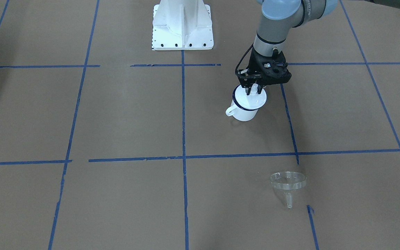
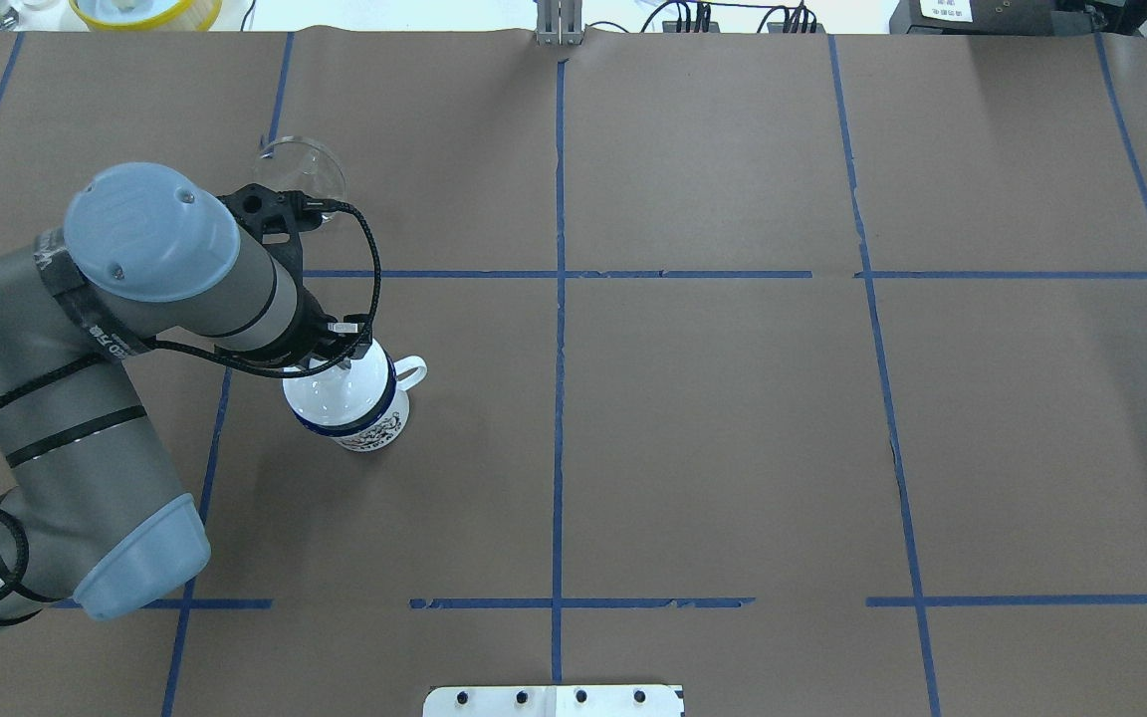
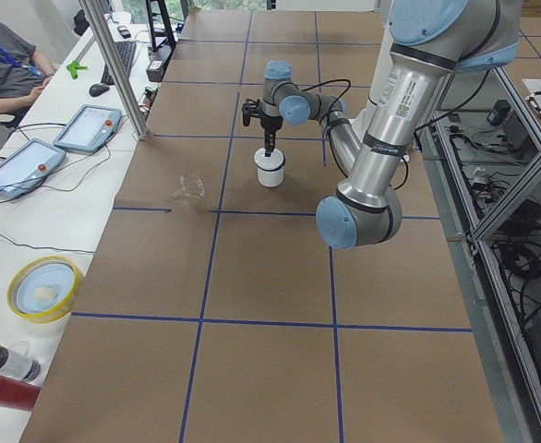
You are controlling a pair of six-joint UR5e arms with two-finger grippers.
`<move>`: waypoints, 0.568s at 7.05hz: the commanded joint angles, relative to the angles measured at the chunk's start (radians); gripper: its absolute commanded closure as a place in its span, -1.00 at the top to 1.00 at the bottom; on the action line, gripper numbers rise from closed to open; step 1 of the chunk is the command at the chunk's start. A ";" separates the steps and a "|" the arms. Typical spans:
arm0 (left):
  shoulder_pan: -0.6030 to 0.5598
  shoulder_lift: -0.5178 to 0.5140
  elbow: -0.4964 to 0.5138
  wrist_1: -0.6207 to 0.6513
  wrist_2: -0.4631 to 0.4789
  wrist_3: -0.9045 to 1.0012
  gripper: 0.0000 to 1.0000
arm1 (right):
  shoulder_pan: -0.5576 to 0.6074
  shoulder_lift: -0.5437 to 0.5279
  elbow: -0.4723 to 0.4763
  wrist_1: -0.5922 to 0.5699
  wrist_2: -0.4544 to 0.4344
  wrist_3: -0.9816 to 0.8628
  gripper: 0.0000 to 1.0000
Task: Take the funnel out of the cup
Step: 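Lower the lid onto the mug and open the left gripper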
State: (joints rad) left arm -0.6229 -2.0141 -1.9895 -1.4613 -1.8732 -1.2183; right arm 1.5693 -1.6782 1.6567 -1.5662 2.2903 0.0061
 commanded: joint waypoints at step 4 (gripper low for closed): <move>0.000 0.003 0.000 -0.002 -0.001 -0.001 -0.97 | 0.000 0.000 0.000 0.000 0.000 0.000 1.00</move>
State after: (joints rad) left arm -0.6228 -2.0119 -1.9896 -1.4633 -1.8745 -1.2200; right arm 1.5693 -1.6782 1.6567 -1.5662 2.2902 0.0062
